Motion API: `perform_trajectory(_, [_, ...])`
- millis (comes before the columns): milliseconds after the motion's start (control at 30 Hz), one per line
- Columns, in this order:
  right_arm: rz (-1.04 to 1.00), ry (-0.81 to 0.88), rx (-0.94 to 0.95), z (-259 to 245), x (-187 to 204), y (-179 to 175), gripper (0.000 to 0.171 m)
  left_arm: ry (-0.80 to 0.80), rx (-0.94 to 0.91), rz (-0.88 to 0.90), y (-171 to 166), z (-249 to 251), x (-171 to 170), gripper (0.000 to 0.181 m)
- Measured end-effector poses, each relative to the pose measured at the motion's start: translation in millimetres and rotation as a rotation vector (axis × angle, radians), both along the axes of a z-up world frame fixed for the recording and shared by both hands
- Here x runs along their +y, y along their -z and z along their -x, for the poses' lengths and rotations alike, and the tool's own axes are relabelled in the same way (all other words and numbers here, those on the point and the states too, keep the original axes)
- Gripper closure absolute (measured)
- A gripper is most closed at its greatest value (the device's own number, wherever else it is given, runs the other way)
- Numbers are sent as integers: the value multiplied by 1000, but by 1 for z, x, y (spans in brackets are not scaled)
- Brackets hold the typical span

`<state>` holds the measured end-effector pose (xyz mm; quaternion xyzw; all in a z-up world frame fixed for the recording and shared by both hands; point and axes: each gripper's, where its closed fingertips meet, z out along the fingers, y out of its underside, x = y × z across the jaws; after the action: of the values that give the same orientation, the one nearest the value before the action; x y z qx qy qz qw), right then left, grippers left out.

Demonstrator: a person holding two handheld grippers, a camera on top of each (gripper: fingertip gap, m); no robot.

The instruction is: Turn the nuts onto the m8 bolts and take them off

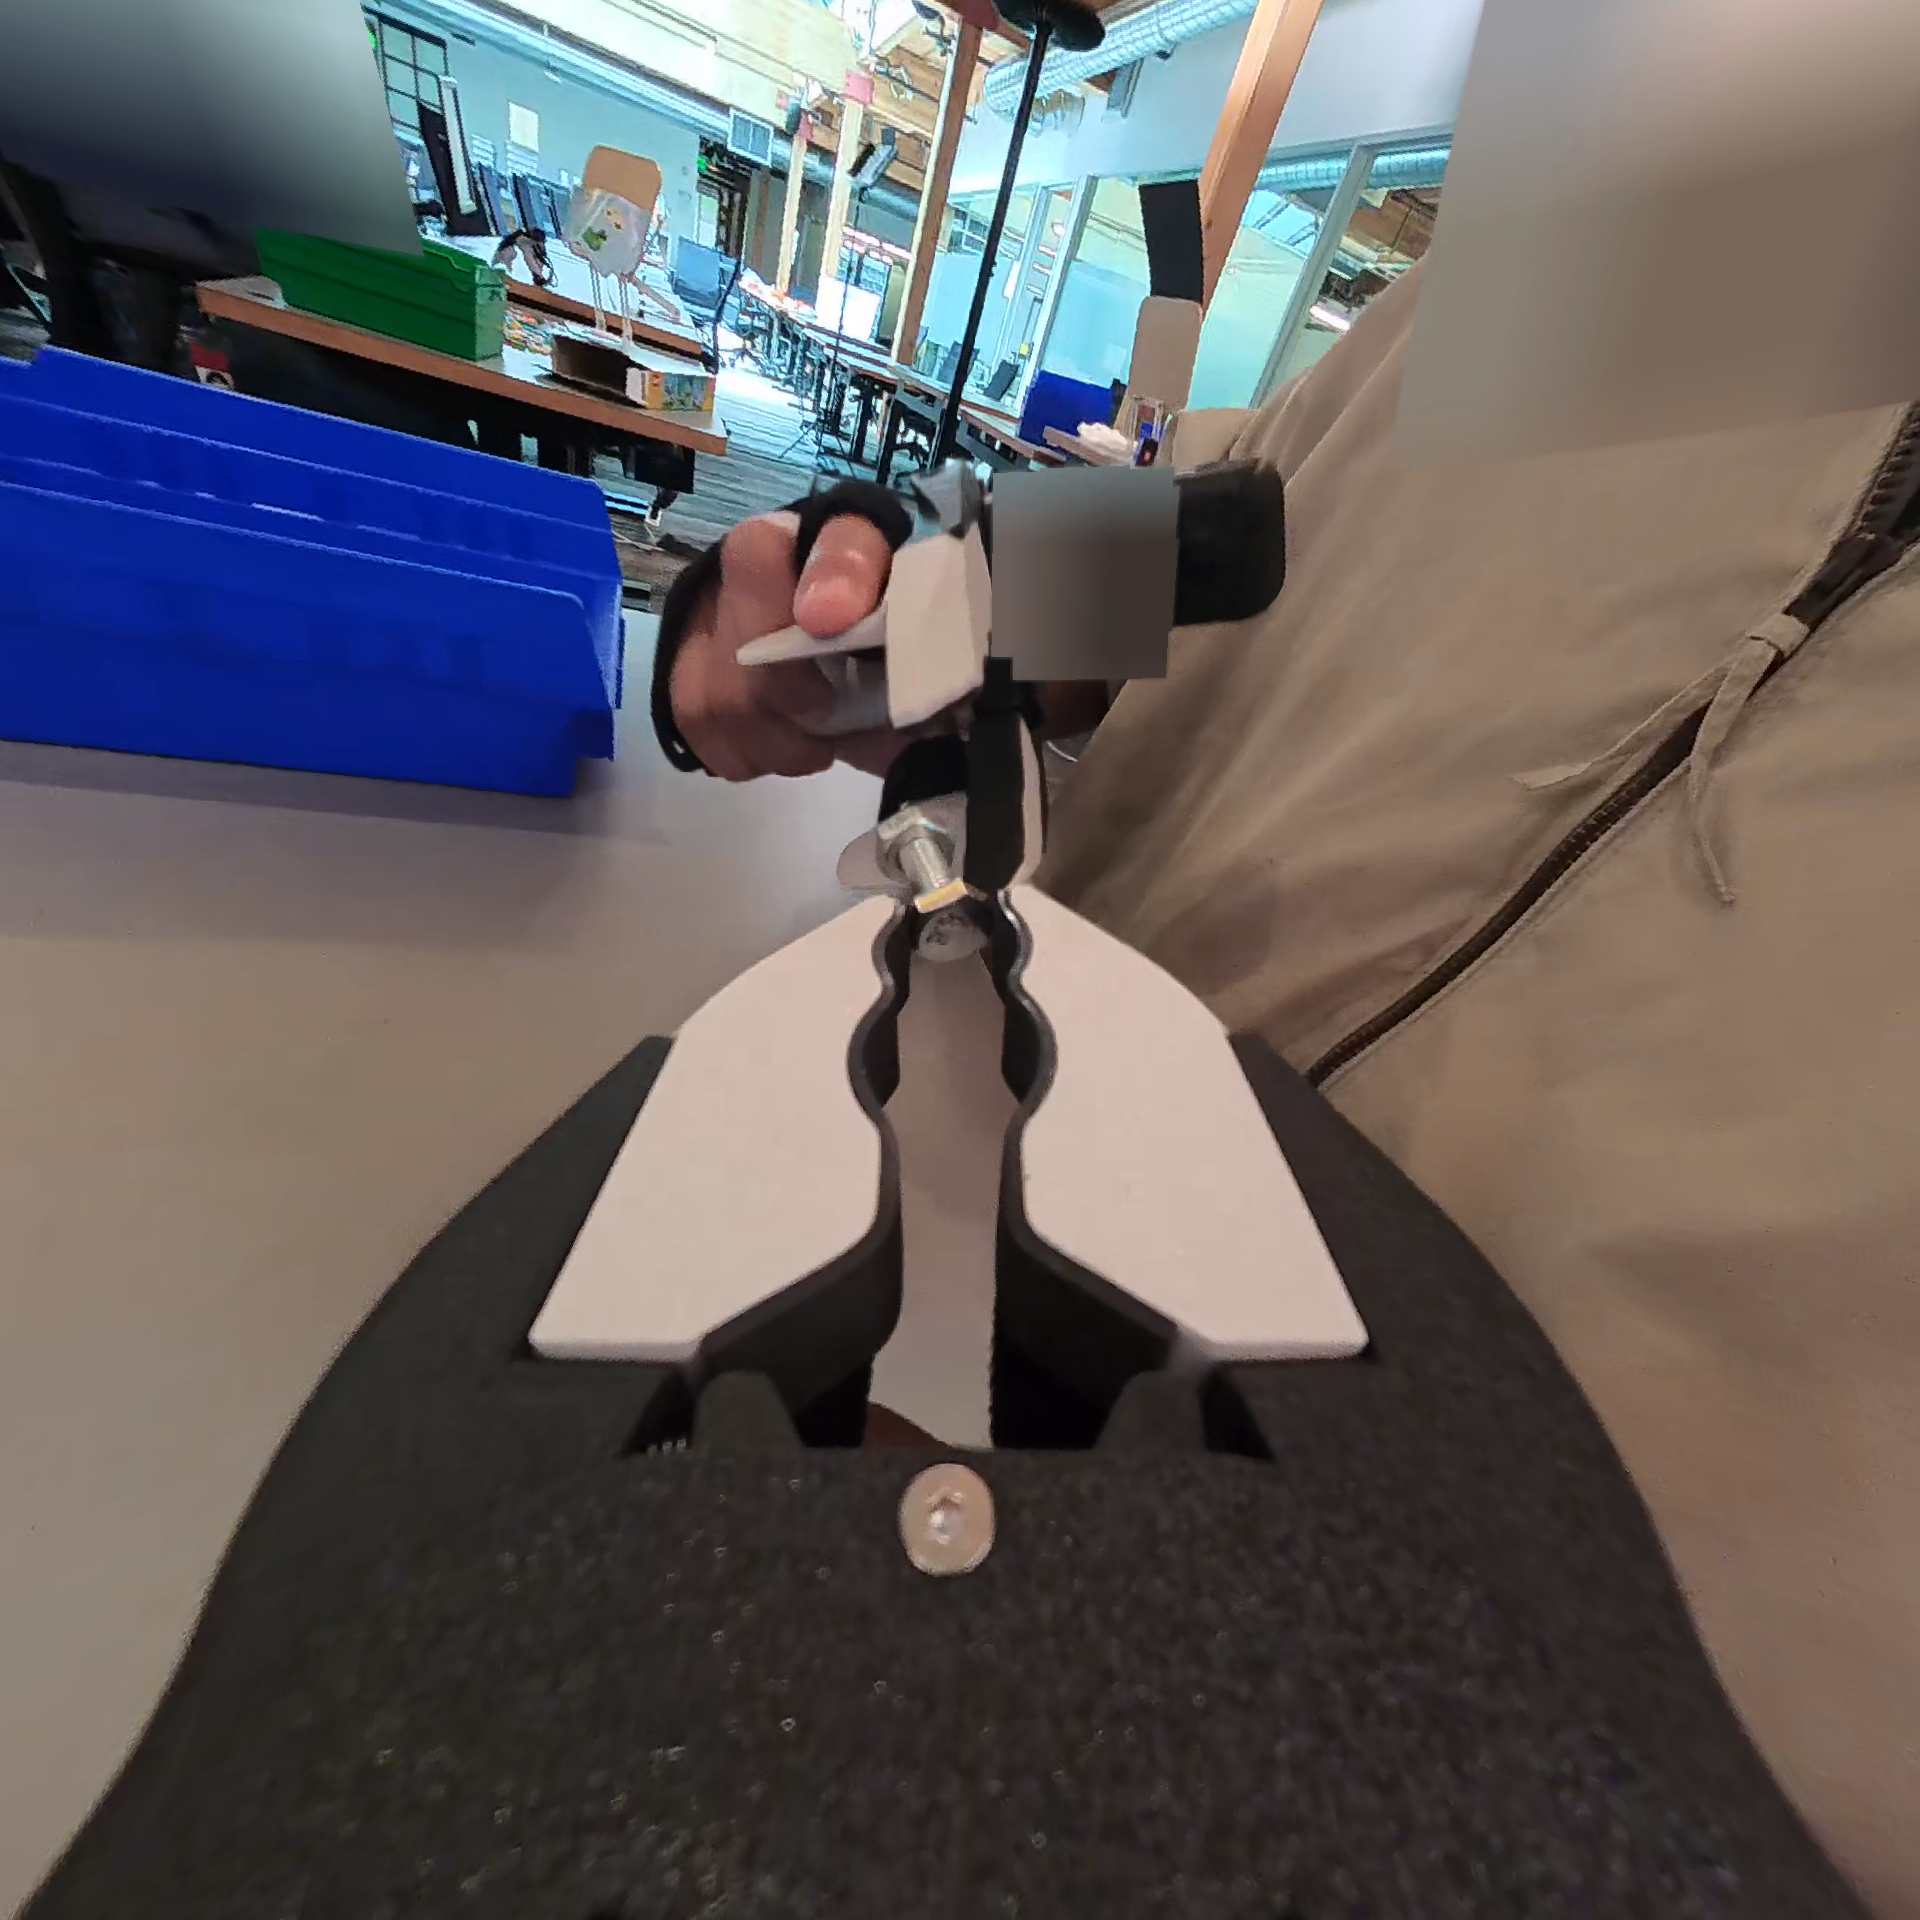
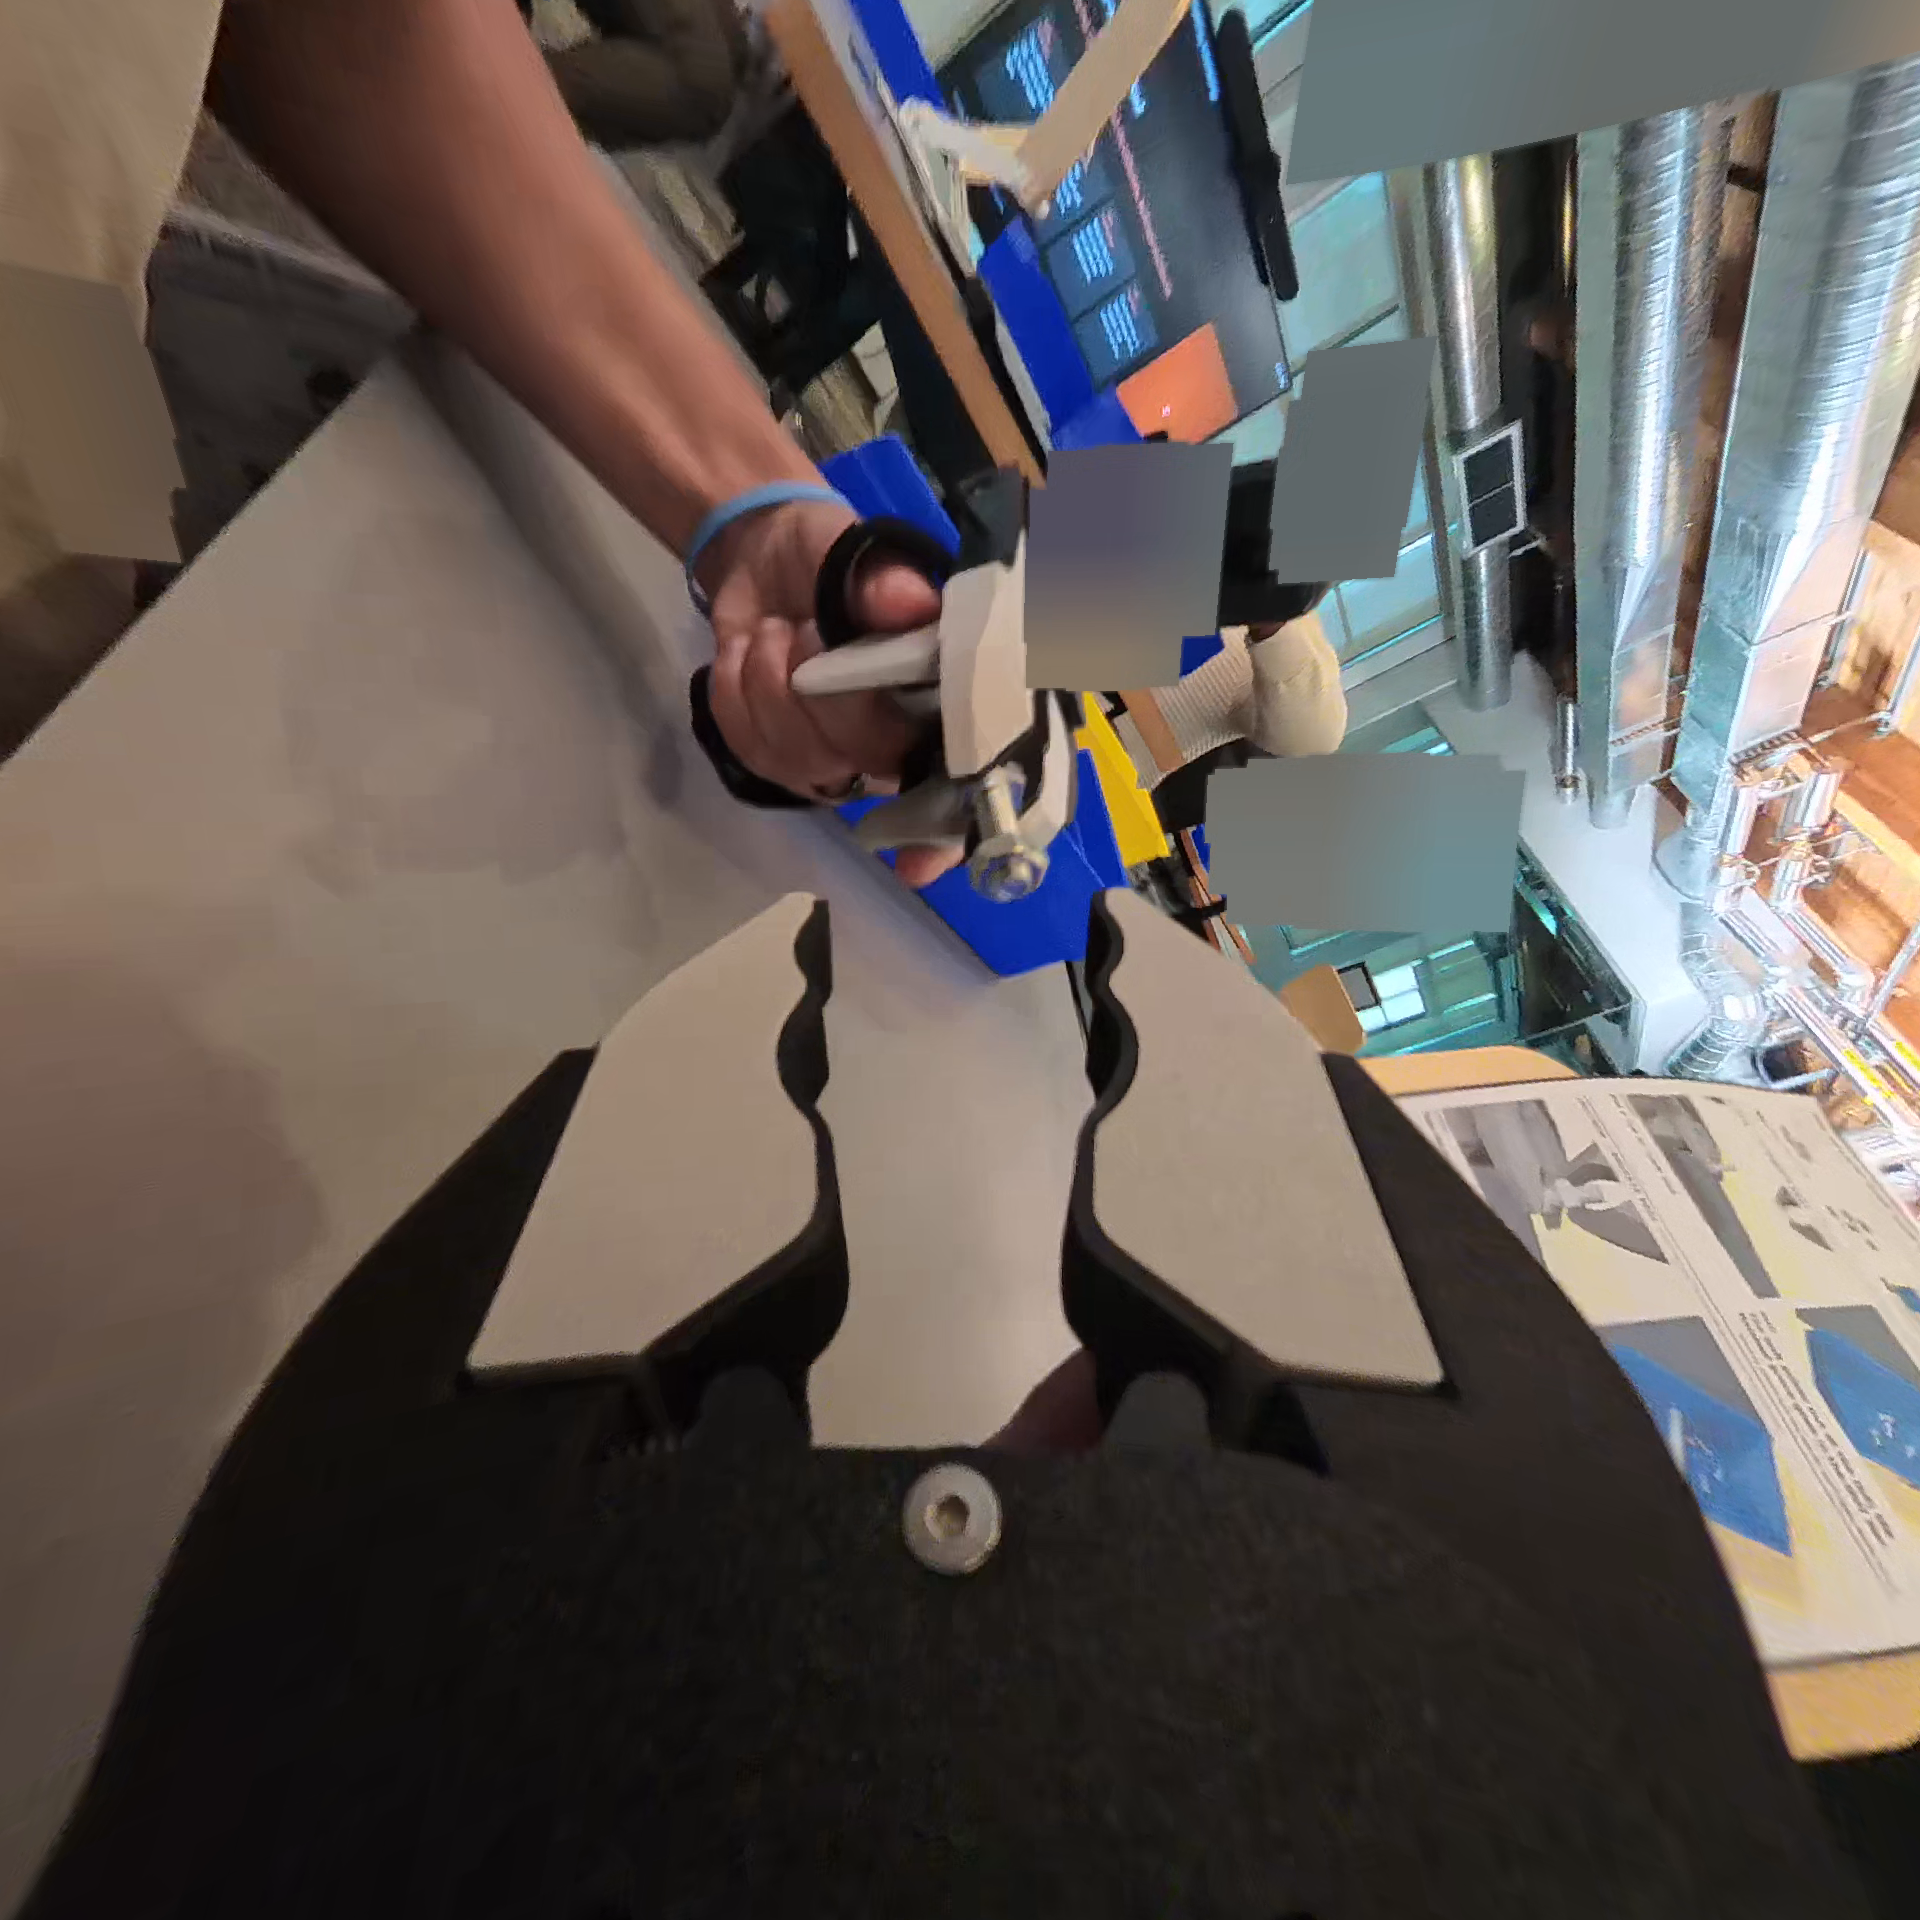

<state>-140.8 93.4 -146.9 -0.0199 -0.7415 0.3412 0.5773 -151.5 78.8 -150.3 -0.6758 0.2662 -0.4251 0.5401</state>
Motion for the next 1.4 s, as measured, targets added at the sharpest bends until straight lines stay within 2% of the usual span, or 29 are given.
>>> perform_trajectory(167, [-30, -54, -54, 9, -9, -2, 132, 41, 15, 10, 2, -11, 0, 167])
perform_trajectory(267, [-15, -78, -102, 10, -10, 1, 155, 48, 28, 4, 1, -13, -1, 167])
perform_trajectory(400, [87, -104, -258, 7, -11, 4, 156, 37, 58, -2, 3, -13, -1, 167])
perform_trajectory(533, [303, -130, -501, 6, -9, 7, 156, 11, 114, -12, 6, -11, 3, 166])
perform_trajectory(767, [830, -206, -1037, 5, -7, 16, 156, -49, 264, -28, 15, -7, 11, 167])
perform_trajectory(967, [1299, -356, -1562, -2, -9, 15, 156, -45, 286, -28, 18, -10, 11, 166])
perform_trajectory(1000, [1351, -376, -1598, -2, -8, 15, 156, -48, 290, -27, 19, -10, 11, 166])
perform_trajectory(1067, [1348, -391, -1538, 0, -7, 14, 156, -56, 279, -26, 19, -8, 12, 167])
perform_trajectory(1133, [1261, -395, -1442, -1, -8, 12, 155, -43, 243, -27, 17, -11, 10, 166])
perform_trajectory(1300, [909, -242, -1052, 2, -1, 17, 131, -60, 133, -23, 12, -5, 6, 167])
perform_trajectory(1400, [669, -129, -708, 8, 10, 11, 126, -61, 72, -24, 6, -3, 4, 167])
